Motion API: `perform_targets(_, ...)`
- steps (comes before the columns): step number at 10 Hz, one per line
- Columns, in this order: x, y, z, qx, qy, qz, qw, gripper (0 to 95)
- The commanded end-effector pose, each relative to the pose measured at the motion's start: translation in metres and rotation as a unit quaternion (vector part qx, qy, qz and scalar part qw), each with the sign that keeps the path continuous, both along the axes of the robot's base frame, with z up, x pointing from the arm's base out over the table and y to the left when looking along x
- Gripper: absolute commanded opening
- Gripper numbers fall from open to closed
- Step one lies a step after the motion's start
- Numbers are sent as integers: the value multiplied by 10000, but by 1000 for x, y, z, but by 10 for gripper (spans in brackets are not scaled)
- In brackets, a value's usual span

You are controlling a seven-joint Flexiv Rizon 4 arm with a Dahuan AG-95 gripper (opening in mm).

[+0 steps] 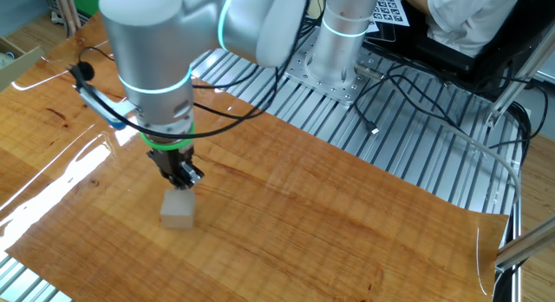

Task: Use the gripper to push the small block from left to right

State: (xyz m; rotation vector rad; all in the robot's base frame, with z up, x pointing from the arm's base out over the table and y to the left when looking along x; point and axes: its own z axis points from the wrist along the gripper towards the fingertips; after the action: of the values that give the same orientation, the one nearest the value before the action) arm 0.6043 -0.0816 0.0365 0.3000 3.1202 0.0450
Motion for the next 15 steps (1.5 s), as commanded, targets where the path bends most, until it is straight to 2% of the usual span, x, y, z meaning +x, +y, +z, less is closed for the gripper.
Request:
perform_targets(1, 4, 9, 0, 24, 12, -112, 9999, 0)
perform_targets(3, 8, 15, 1, 22, 64, -229, 9997, 0)
perform_targets(5, 9, 14, 3, -69, 134, -163, 9998, 0)
perform_targets(6, 10, 13, 5, -86, 270, -151, 9995, 0)
perform_targets(8, 9, 5, 13, -119, 430, -67, 9990, 0)
perform_targets(9, 6, -4, 16, -81, 515, -1, 9986, 0)
perform_targets(10, 0, -20, 18, 13, 568, 127, 9983, 0)
perform_targets(13, -4, -56, 16, -49, 575, 539, 9969, 0)
perform_targets(15, -6, -70, 15, -146, 568, 667, 9960, 0)
